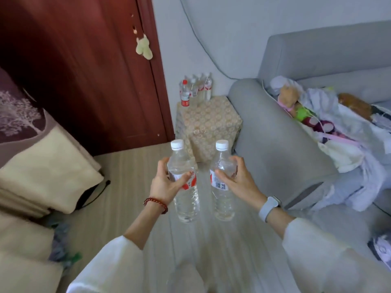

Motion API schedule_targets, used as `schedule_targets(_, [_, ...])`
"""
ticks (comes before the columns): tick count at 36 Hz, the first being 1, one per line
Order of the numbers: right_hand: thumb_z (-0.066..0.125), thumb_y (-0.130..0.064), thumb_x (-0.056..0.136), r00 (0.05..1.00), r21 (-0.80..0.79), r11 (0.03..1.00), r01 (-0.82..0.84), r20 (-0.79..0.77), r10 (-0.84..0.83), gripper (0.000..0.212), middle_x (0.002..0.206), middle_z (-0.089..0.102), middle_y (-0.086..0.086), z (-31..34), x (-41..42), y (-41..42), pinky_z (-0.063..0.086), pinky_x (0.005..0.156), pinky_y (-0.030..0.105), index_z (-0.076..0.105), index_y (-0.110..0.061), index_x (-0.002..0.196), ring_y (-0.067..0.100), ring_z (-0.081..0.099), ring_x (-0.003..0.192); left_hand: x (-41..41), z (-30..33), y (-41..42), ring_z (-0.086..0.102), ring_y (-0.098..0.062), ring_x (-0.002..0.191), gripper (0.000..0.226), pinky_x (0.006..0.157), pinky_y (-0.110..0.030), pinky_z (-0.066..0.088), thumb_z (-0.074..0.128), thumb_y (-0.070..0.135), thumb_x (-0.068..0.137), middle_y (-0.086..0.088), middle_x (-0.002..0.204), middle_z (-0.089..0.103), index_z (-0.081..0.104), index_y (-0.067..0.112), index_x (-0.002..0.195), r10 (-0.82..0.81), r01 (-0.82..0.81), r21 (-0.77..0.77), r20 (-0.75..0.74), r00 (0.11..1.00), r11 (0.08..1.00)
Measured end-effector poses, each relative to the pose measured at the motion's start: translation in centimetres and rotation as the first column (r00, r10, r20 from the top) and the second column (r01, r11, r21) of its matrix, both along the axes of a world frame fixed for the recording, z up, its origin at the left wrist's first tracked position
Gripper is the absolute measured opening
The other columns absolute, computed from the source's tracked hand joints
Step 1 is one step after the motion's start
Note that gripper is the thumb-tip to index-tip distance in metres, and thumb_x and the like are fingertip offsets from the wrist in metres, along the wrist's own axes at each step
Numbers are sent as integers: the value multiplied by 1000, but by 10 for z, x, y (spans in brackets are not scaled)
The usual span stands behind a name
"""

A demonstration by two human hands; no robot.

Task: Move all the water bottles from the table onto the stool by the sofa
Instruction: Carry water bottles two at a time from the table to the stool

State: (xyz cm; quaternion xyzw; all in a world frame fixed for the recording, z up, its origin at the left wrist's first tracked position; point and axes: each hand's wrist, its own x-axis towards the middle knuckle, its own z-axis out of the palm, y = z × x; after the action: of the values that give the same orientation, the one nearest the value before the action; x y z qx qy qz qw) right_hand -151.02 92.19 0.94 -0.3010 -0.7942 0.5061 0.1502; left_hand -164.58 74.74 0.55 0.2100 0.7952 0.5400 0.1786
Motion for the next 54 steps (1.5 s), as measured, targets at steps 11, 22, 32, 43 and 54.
schedule_targets(11, [64,-56,72,997,-20,997,80,-22,-81,50,101,57,-24,-29,-207,179,45,70,12,33,-40,108,-14,57,84,-221,-26,184,65,-30,79,71,75,-48,54,77,46,62,-20,91,66,36,32,119,-35,35,-82,5,999,996])
schedule_targets(22, [70,-40,74,976,-112,969,218,18,-218,63,100,41,-29,-33,-381,327,37,62,-5,30,-31,121,-24,48,85,-401,-35,353,58,1,52,70,49,-14,44,79,36,64,8,63,58,32,22,115,-58,60,-165,23,998,985])
schedule_targets(32, [75,-25,72,978,-142,976,165,149,-144,70,109,47,-11,-96,-494,461,49,82,29,32,-18,127,14,50,104,-490,-113,489,51,-29,103,77,88,-37,45,81,35,62,-8,119,52,40,20,126,-185,157,-303,-66,981,940])
schedule_targets(43, [78,-16,69,947,-220,970,101,319,-26,78,109,47,-2,-196,-576,573,41,77,26,24,-18,125,18,51,99,-536,-202,614,41,-18,125,65,98,-30,21,67,39,75,2,130,53,40,19,130,-292,99,-608,-227,929,787])
schedule_targets(54, [77,-15,71,954,-367,929,43,293,72,69,111,47,-5,-226,-600,602,41,64,1,25,-26,116,6,49,97,-564,-217,650,60,-23,103,70,83,-36,44,85,32,54,-3,107,69,59,7,114,-475,29,-760,-376,796,649])
